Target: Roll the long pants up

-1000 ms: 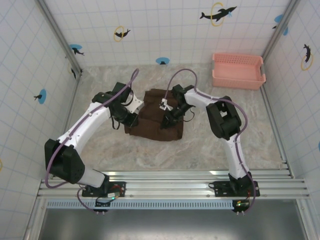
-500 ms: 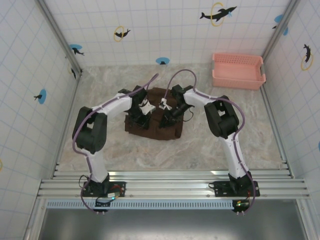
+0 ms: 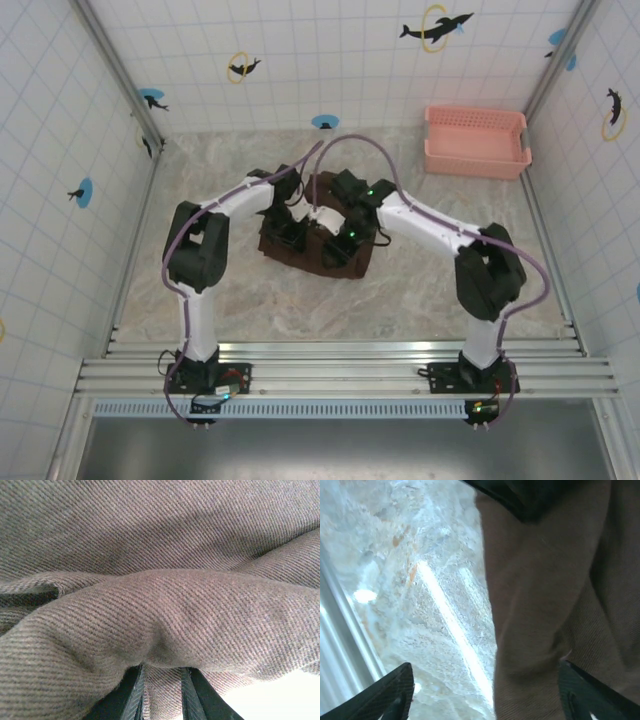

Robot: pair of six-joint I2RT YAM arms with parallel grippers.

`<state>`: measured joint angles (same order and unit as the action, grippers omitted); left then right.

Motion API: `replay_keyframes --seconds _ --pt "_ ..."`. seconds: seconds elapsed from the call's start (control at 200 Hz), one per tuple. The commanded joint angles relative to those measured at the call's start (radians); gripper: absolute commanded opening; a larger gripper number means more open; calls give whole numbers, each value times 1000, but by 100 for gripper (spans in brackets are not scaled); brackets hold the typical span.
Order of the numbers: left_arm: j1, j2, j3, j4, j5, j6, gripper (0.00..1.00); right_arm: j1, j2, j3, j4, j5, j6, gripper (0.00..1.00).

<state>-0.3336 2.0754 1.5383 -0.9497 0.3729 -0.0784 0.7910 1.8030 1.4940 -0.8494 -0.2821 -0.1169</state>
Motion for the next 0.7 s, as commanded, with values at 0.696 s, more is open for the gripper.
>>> replay_keyframes --seconds 0.696 --pt "-3 89 17 -44 -29 71 26 246 200 -220 329 726 -317 71"
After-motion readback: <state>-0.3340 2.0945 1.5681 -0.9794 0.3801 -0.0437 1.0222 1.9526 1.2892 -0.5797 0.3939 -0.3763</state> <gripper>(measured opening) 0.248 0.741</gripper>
